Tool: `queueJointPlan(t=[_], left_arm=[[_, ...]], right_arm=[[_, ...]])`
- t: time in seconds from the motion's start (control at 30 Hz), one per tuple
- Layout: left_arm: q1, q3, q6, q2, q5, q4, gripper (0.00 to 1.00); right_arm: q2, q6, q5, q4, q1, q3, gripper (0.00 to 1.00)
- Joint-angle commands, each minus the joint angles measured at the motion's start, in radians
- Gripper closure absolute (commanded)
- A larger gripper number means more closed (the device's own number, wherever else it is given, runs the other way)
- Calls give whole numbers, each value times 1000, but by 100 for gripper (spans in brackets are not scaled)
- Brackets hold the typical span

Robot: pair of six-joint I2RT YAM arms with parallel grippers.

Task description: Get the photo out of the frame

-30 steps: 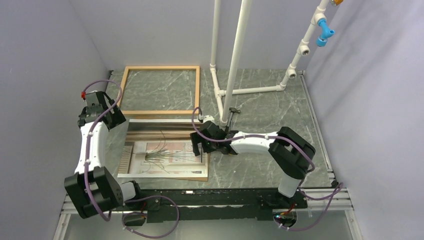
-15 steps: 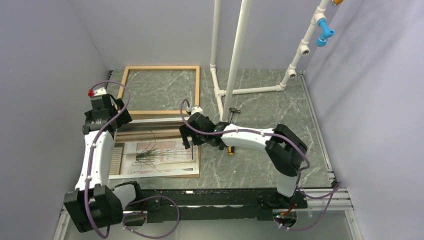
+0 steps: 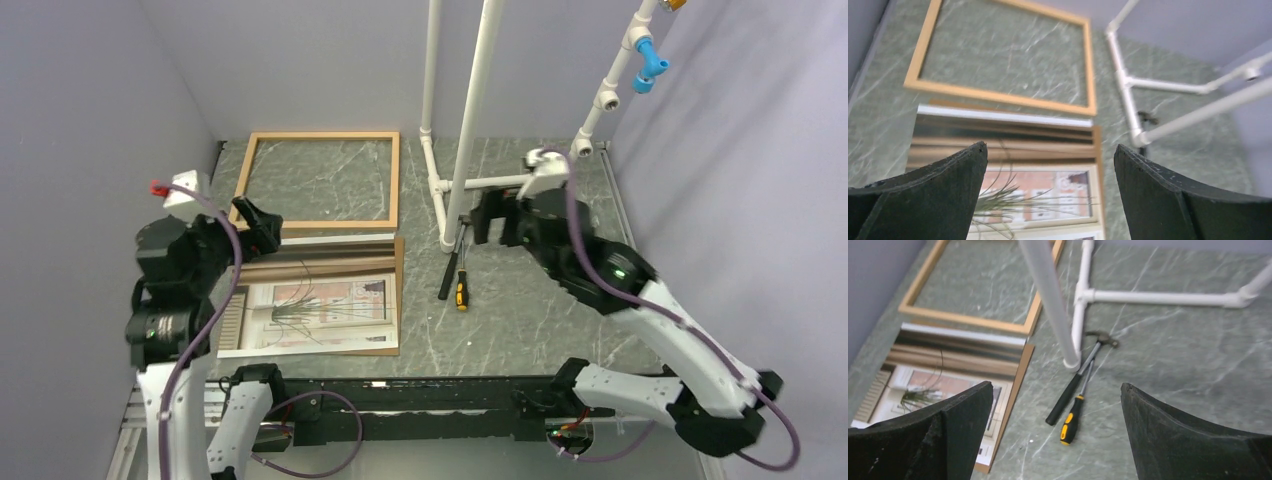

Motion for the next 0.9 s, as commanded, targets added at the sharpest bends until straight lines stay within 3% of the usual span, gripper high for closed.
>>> queueJointPlan(t=[0.0,0.13,0.43,0.77,0.87], left_arm=[[-3,213,-69,-44,115,-85,1],[-2,393,-125,-69,124,-132,1],[-3,660,-186,-108,72,-140,1],[-3,641,-216,-121,79,-119,1],[-3,626,-225,-128,89,-117,1]], right_arm=[[-116,-88,192,-190,1,113,0],[-197,-130,289,-236,2,231,0],[-330,-250,311,-183,1,381,0],[-432,-257,308,-159,3,352,0],[-399,-218,386,-229,4,365,0]])
